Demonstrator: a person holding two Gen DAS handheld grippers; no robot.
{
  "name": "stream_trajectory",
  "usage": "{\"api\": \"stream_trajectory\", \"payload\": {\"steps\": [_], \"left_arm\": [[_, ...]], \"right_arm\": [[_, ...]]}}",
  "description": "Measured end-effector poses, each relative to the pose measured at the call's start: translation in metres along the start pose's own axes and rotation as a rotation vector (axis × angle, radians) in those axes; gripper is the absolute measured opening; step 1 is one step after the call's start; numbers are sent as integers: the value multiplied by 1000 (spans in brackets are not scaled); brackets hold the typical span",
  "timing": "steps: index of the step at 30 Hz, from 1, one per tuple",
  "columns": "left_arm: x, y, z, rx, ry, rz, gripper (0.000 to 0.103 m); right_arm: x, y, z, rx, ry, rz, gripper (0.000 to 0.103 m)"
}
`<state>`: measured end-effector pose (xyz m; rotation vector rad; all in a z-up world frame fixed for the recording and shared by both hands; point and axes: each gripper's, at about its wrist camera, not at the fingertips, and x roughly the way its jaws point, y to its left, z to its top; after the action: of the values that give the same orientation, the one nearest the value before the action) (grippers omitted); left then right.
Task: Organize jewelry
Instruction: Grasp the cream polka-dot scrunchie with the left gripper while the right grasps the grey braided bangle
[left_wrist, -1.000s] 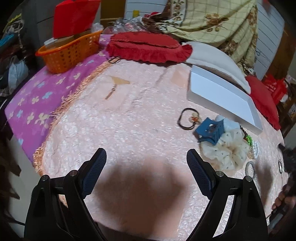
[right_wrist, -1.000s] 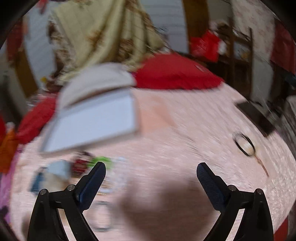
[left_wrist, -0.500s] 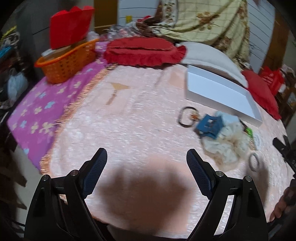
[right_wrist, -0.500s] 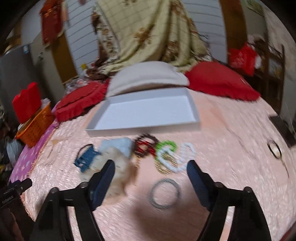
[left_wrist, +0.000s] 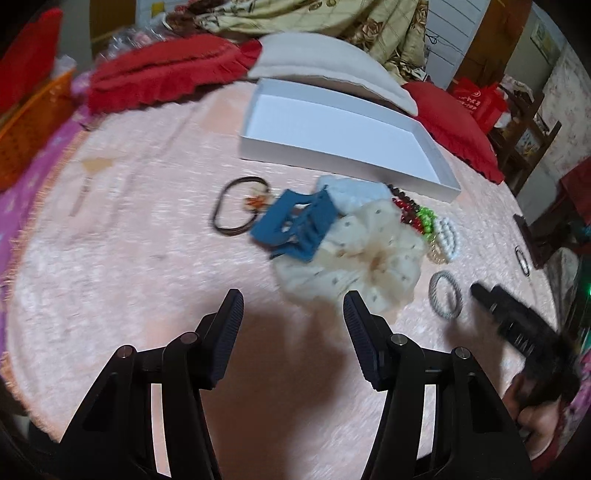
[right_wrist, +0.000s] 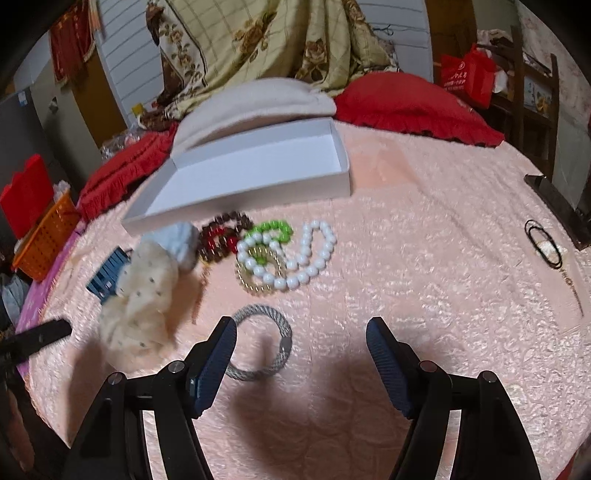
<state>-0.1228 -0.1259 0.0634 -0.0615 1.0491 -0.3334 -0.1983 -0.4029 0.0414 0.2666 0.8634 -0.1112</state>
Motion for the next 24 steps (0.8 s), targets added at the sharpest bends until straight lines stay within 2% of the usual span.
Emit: {"api": "stream_trajectory", "payload": {"steps": [3, 8, 13, 14, 15, 16, 17, 20, 22, 24], "left_arm": [[19, -6, 8, 4, 26, -21, 56], [49, -17, 14, 25, 58, -13, 56], [59, -23, 11, 17, 76, -34, 56], [60, -26, 10, 24, 78, -29, 56], [60, -29, 8, 37, 74, -18, 42], [59, -32, 6, 47, 80, -22, 15], [59, -34, 4, 54, 98, -42, 14], [46, -36, -1, 50, 84, -73, 11], [30, -35, -4, 42, 71, -109, 11], [9, -35, -6, 49, 44, -132, 11]], "right_arm": [[10, -1, -5, -8, 18, -3, 66], [20, 1, -8, -28, 36, -8, 58], [24, 11, -10, -81, 26, -41, 56], [25, 14, -10, -96, 25, -51, 52], [26, 17, -11, -112, 23, -63, 46], [26, 20, -11, -123, 22, -72, 42], [26, 23, -12, -142, 21, -81, 34], [26, 30, -12, -173, 31, -62, 7], [22, 29, -11, -152, 35, -34, 7], [7, 22, -5, -121, -1, -22, 7]]}}
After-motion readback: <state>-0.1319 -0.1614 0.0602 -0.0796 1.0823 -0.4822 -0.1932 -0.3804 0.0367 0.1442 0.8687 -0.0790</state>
